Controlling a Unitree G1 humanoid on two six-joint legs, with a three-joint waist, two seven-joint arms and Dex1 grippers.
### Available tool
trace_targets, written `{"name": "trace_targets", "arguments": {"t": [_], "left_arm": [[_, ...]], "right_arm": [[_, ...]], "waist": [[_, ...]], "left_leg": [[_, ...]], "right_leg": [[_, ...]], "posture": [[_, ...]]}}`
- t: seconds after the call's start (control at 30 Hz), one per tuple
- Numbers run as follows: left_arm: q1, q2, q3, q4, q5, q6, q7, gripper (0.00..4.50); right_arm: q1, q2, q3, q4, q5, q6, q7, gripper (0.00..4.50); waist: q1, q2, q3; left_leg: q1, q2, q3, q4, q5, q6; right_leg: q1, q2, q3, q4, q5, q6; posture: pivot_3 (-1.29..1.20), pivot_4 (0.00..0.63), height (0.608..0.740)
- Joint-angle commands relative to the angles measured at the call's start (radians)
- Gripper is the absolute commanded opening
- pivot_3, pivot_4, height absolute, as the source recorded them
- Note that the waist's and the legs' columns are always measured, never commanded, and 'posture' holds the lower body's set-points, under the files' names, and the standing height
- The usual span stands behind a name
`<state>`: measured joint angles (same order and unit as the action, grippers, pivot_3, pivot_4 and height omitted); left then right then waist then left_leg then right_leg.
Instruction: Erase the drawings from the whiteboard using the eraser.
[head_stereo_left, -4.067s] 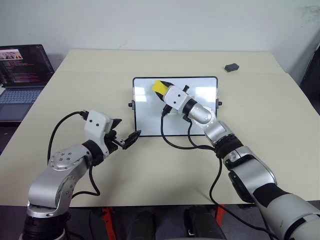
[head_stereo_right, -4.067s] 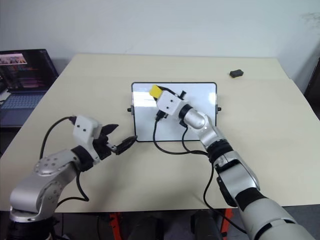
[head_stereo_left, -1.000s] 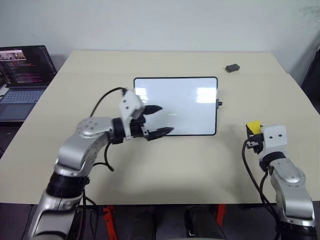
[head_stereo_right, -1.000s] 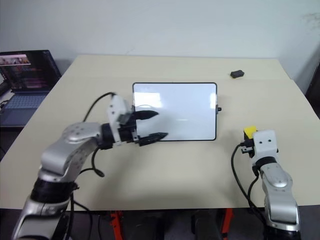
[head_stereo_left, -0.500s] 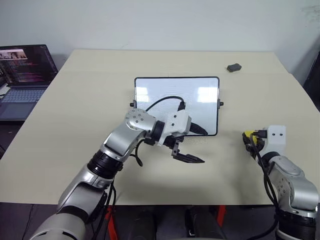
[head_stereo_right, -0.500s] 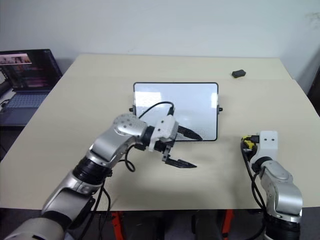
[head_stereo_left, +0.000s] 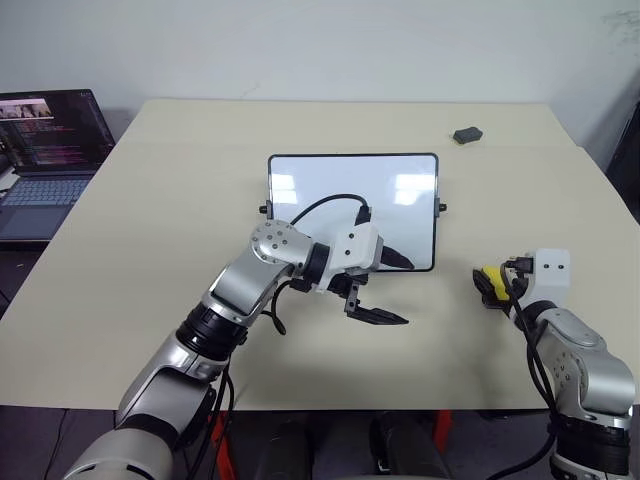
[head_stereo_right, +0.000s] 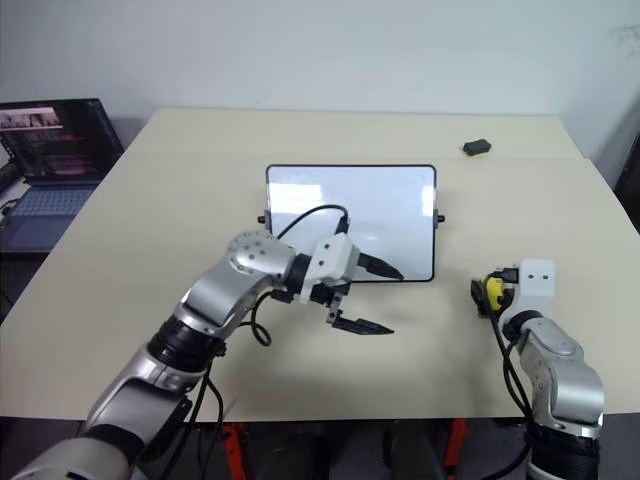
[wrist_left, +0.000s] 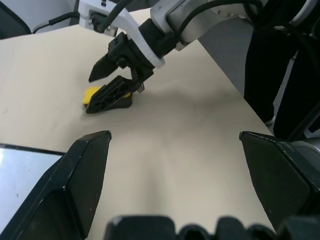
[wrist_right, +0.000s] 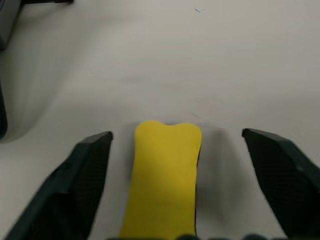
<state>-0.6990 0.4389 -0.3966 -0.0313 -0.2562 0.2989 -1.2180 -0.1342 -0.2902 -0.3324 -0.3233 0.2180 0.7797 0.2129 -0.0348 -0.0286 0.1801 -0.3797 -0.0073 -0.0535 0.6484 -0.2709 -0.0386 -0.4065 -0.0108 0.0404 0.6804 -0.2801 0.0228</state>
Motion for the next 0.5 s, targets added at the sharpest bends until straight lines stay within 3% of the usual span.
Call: {"name": "trace_targets", "arguments": {"t": [0.03,0.17,0.3,0.5], "left_arm": [[0.062,0.013,0.137,-0.095,-0.027,0.053,0.137,4.50],[0.342,-0.002,0.396,-0.313,-0.088,0.200,0.412,4.50],[0.593,-0.097,0.534,-0.482,-0.068,0.259,0.660,4.50],[0.779,-0.214,0.539,-0.549,0.024,0.191,0.874,4.50]], "right_arm": [[-0.030,0.010,-0.008,-0.090,0.014,-0.186,0.006,4.41],[0.076,0.037,0.140,-0.187,-0.051,-0.394,0.042,4.41],[0.164,0.095,0.253,-0.104,-0.093,-0.598,0.056,4.41],[0.216,0.084,0.343,0.117,-0.143,-0.863,0.136,4.41]], "waist": [[-0.004,0.000,0.000],[-0.012,0.001,-0.001],[-0.003,0.001,-0.001],[0.018,-0.001,-0.002]], "left_leg": [[0.000,0.001,0.000,0.000,0.000,0.000],[0.001,0.002,-0.002,-0.002,0.000,0.000],[0.000,0.002,-0.003,-0.002,0.000,-0.001],[0.001,-0.001,-0.002,0.005,0.000,0.000]], "right_leg": [[0.000,0.000,0.000,0.000,0.000,0.000],[0.000,-0.003,-0.001,0.000,0.000,0.000],[0.000,-0.005,-0.002,-0.001,-0.001,0.000],[0.003,-0.008,-0.002,-0.001,0.001,0.003]], "posture": [[0.00,0.150,0.740],[0.00,0.150,0.740],[0.00,0.150,0.740],[0.00,0.150,0.740]]}}
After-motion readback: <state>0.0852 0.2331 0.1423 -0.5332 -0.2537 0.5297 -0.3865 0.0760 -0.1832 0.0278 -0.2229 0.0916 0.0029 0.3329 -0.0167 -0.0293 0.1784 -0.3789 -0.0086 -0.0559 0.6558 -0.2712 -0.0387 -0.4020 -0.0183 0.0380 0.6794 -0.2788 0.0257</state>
